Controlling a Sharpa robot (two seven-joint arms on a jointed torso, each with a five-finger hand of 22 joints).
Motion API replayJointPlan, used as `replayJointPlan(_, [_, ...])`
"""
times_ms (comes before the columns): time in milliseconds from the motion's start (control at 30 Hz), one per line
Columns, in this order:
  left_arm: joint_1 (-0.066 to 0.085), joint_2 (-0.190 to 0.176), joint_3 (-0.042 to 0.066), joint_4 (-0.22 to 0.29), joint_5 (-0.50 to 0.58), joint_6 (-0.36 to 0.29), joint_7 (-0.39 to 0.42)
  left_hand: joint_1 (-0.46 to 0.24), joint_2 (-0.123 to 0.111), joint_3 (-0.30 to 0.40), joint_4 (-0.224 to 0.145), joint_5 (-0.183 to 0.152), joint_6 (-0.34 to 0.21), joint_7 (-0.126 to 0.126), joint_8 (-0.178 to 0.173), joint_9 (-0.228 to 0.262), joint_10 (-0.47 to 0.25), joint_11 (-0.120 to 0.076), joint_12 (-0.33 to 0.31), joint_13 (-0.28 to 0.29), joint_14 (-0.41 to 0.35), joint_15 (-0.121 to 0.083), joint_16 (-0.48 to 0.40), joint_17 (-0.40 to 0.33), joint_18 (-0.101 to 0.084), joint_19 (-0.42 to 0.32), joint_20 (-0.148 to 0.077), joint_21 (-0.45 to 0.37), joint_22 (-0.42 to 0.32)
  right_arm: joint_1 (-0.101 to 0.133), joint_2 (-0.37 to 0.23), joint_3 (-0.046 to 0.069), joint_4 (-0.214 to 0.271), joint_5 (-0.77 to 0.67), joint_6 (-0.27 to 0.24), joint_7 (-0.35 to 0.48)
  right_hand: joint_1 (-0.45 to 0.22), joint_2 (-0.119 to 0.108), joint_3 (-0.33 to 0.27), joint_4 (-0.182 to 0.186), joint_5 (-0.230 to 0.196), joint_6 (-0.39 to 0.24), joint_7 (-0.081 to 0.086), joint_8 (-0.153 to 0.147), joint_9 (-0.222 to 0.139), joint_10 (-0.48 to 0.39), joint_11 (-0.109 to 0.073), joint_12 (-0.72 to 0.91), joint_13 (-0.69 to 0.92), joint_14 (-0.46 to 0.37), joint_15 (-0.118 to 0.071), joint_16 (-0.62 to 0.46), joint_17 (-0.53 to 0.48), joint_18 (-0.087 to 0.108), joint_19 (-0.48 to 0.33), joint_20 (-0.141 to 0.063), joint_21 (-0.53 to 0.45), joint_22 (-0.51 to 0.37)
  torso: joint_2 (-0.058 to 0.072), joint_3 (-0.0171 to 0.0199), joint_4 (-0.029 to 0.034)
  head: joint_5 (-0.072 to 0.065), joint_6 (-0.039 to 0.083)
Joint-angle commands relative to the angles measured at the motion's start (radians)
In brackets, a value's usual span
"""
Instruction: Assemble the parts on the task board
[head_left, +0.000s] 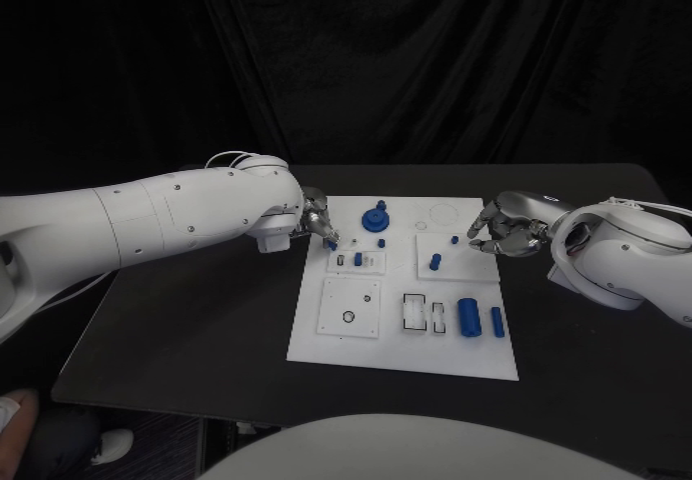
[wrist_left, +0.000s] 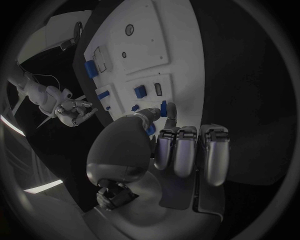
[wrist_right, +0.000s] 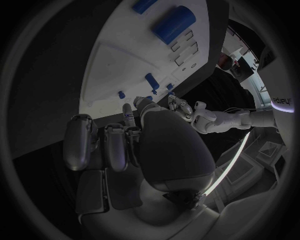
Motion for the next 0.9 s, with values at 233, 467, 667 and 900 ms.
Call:
replayJointPlan(233, [0.001, -0.054, 0.001, 0.104, -0.002, -0.078, 0.014, -0.008, -0.012, 0.012, 0.0, 0.003, -0.015, 0.001, -0.003, 0.0, 0.106, -0.005, 0.003, 0.263, 0.106, -0.006, 0.003, 0.263, -0.006, 0.105, -0.008, -0.003, 0.263, -0.002, -0.004, 0.001, 0.002, 0.005, 0.009, -0.021, 0.007, 0.002, 0.01, 0.0, 0.004, 0.004, -0.003, 0.0, -0.001, 0.03, 0.006, -0.006, 0.163, 0.071, 0.006, -0.008, 0.107, 0.017, -0.003, 0.006, -0.005, 0.168, -0.001, 0.0007, 0.0028, 0.004, 0.0])
replayJointPlan(467, [0.0, -0.066, 0.0, 0.12, -0.002, -0.104, 0.026, -0.012, -0.013, 0.014, 0.001, -0.002, -0.015, 0.002, -0.003, 0.001, 0.106, -0.004, 0.003, 0.263, 0.106, -0.006, 0.003, 0.263, -0.006, 0.105, -0.008, -0.003, 0.263, -0.003, -0.001, 0.001, 0.0, 0.005, 0.008, -0.019, 0.007, 0.002, 0.01, 0.0, 0.004, 0.004, -0.003, 0.0, -0.001, 0.03, 0.006, -0.006, 0.163, 0.071, 0.006, -0.008, 0.107, 0.017, -0.003, 0.006, -0.005, 0.168, 0.0, -0.0014, 0.0007, 0.009, 0.0])
replayJointPlan(667, [-0.003, -0.064, 0.0, 0.115, -0.002, -0.128, 0.047, -0.01, -0.011, 0.02, -0.001, -0.002, -0.016, 0.001, -0.004, 0.002, 0.106, -0.004, 0.003, 0.263, 0.106, -0.006, 0.003, 0.263, -0.006, 0.105, -0.008, -0.003, 0.263, -0.004, 0.0, 0.001, -0.001, 0.005, 0.009, -0.019, 0.008, 0.002, 0.011, 0.0, 0.004, 0.004, -0.002, 0.0, -0.001, 0.03, 0.006, -0.006, 0.164, 0.071, 0.006, -0.008, 0.107, 0.017, -0.003, 0.006, -0.005, 0.168, -0.001, -0.0015, -0.0002, 0.012, 0.0])
replayJointPlan(900, [-0.014, -0.064, 0.0, 0.119, -0.002, -0.143, 0.059, -0.01, -0.011, 0.023, -0.002, -0.001, -0.017, 0.002, -0.004, 0.002, 0.106, -0.004, 0.003, 0.263, 0.106, -0.006, 0.003, 0.263, -0.006, 0.105, -0.007, -0.003, 0.263, -0.005, -0.002, 0.001, 0.0, 0.005, 0.009, -0.019, 0.008, 0.002, 0.011, 0.0, 0.004, 0.004, -0.002, 0.0, -0.001, 0.03, 0.006, -0.006, 0.164, 0.071, 0.006, -0.008, 0.107, 0.017, -0.003, 0.006, -0.005, 0.168, 0.0, -0.0008, -0.0014, 0.011, 0.0])
